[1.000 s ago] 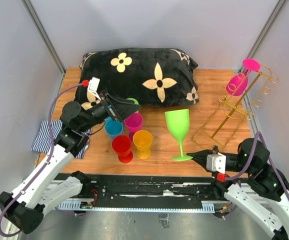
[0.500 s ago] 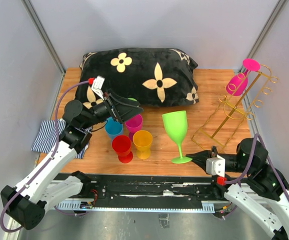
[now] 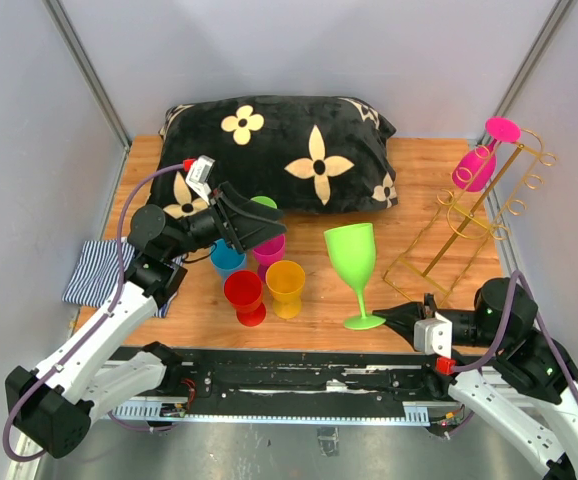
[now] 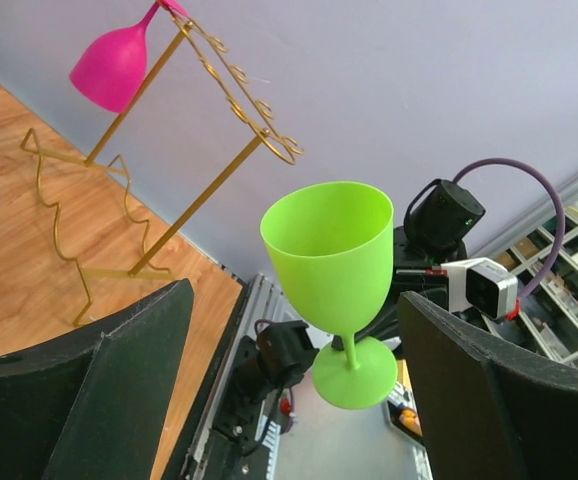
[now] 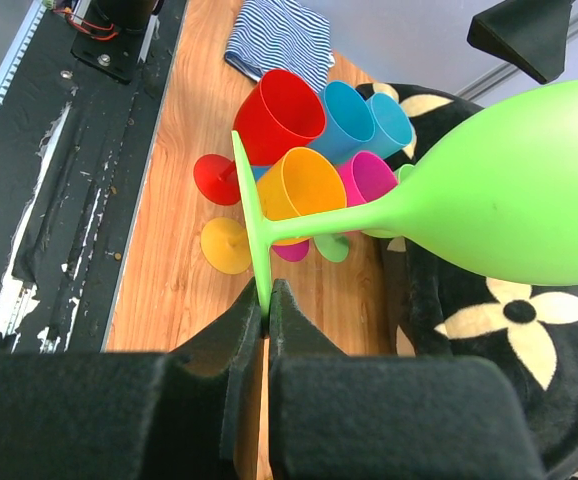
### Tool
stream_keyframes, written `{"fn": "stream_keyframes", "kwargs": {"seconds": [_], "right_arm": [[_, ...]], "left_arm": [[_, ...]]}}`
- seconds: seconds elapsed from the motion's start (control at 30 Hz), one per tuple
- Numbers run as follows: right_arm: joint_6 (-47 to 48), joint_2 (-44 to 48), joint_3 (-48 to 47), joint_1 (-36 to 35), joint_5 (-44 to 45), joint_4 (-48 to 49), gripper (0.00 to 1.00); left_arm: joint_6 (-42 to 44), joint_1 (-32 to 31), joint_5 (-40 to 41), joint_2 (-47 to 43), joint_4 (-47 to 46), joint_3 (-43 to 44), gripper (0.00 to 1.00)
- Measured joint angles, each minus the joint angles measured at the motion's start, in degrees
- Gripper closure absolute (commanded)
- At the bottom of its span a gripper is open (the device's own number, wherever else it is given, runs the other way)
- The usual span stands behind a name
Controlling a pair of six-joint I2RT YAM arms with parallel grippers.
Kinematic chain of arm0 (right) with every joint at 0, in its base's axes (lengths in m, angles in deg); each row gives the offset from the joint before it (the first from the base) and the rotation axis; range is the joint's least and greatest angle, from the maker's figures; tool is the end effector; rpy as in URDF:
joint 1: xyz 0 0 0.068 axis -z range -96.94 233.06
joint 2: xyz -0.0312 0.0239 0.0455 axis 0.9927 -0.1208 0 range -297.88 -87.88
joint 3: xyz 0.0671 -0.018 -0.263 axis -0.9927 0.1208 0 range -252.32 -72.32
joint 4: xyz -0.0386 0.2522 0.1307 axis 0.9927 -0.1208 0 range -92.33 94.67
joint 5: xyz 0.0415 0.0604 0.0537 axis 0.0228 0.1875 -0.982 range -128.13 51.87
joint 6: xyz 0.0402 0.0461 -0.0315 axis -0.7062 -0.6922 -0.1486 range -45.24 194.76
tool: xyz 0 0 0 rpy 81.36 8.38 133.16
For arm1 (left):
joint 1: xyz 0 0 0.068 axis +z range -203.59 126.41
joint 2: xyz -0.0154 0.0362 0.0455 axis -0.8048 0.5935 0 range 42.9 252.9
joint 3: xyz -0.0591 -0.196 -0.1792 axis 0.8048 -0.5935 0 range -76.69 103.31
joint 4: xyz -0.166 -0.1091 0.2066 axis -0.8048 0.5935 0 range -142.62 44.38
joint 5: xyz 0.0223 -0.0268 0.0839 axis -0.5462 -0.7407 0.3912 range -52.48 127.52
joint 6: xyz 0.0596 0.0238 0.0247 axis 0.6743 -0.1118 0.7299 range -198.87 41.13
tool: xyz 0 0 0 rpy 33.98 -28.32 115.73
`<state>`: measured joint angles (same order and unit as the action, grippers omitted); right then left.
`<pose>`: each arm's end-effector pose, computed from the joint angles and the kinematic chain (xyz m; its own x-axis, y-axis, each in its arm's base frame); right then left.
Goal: Take the wine glass off the wine glass rack
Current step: Place the wine glass at the center of the board.
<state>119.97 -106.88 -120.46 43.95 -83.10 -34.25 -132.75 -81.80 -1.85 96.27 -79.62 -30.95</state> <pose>0.0457 0.0878 0.3647 0.6075 -0.1533 -0.7794 -0.7886 0.0011 -0.6149 0.2041 -0.1493 0.3869 -0.5489 -0.4142 -0.7261 0.7624 0.1082 -0.6380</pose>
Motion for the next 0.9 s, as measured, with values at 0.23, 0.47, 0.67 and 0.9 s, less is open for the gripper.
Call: {"fn": "stream_keyframes", "kwargs": {"seconds": [0.23,0.47,0.67,0.9], "right_arm": [[0.5,0.0,0.0,0.0,-0.5,0.0,0.99],[1.1,0.1,0.6,0.0,-1.8,0.0,0.99],[1.0,1.9,1.7,0.0,-2.0,0.0,0.99],[0.9,4.2,1.8,0.0,-2.4,0.0,0.99]], "left_arm": [[0.4,0.0,-1.4,0.0,-0.1,0.0,0.14],[1.3,-0.4,-3.3,0.4,-0.2,0.0,0.30],[3.1,-2.5,-3.0,0.6,0.7,0.1,0.18],[5.7,-6.9,-1.5,3.2,2.8,2.2,0.25]]}}
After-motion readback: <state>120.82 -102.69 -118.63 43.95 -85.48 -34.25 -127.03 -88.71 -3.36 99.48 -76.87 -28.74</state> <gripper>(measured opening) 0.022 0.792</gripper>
